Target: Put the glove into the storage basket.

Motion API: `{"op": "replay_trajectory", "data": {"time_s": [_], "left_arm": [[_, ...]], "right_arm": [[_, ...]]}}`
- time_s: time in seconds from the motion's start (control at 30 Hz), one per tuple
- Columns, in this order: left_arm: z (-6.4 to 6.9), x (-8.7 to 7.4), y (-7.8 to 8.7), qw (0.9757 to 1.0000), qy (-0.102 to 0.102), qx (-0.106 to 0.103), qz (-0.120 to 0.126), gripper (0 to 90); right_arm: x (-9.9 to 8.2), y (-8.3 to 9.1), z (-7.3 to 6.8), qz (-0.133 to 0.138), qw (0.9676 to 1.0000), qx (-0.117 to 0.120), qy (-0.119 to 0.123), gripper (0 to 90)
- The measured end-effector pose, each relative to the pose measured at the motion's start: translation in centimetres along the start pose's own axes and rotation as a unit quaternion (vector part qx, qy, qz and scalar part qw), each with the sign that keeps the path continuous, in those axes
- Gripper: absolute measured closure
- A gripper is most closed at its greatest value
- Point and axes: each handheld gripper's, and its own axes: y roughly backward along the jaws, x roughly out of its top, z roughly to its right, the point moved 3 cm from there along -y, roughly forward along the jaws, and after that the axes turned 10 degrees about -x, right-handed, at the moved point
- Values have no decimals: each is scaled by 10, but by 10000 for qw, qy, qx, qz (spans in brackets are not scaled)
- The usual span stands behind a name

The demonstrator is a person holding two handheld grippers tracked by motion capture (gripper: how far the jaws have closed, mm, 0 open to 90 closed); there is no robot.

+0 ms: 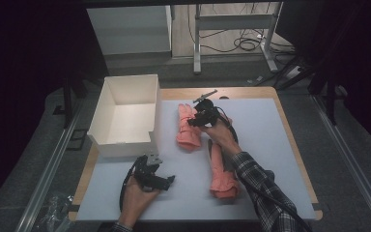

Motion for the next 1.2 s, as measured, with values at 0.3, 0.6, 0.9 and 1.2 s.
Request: {"op": "replay_trajectory", "data": {"time_s": [0.3, 0.6, 0.9, 1.2], "left_arm": [[0, 0, 0, 10000, 6, -2, 2, 2], [0, 0, 0, 10000, 4, 0, 2, 2], [0, 0, 0, 10000, -1, 3, -3, 2], [0, 0, 0, 10000, -8, 1, -2, 2]], "right_arm": [[-2, -23, -7, -260, 9993, -24, 261, 793], [1, -5, -2, -198, 9996, 148, 94, 859], [7, 26, -6, -30, 9990, 448, 77, 856], [7, 61, -12, 112, 9971, 741, 104, 853]]}}
